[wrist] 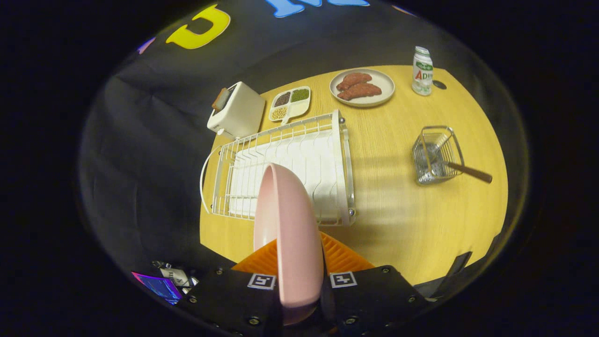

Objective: Take the plate from the dish rack, then take the spoon from the basket and place it into the plate.

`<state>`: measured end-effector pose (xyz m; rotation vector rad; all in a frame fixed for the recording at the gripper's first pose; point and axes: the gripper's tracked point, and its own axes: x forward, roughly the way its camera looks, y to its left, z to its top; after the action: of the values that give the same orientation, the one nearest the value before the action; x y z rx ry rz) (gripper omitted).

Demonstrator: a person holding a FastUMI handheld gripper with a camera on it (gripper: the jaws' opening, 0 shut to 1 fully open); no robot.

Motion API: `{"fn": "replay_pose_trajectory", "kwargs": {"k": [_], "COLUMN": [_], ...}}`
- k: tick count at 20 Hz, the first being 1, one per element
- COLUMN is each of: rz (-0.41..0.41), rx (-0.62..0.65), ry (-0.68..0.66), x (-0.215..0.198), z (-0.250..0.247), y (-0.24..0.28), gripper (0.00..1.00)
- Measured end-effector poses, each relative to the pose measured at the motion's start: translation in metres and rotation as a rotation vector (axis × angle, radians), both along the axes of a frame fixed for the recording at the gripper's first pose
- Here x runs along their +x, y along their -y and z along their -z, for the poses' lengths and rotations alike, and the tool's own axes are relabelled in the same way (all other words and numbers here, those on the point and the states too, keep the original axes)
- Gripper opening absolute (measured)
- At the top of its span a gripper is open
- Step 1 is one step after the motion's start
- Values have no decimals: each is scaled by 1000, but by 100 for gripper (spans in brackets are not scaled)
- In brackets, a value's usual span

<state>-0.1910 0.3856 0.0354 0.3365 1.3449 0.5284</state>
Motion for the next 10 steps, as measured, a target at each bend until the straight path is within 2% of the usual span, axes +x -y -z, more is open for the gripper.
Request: {"fn": "replay_pose_trajectory", "kwargs": {"k": [6,10], "rz": [41,62], "rx": [134,133], "ry": [-114,-144], "x": [-65,-87], "z": [38,65], "y": [4,7], "gripper": [28,28]}}
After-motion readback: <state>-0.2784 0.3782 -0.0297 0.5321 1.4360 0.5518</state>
